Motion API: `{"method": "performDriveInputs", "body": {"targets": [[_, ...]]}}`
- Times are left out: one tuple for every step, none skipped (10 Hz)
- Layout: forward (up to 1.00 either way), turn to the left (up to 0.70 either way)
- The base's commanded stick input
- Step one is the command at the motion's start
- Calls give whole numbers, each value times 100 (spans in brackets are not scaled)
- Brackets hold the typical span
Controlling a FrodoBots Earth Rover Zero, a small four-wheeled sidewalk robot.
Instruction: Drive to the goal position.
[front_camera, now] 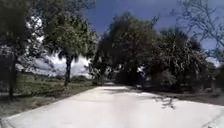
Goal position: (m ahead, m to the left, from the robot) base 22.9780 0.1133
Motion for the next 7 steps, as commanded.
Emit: {"method": "performDriveInputs", "body": {"targets": [[85,0],[85,0],[85,0],[85,0],[85,0],[85,0],[85,0]]}}
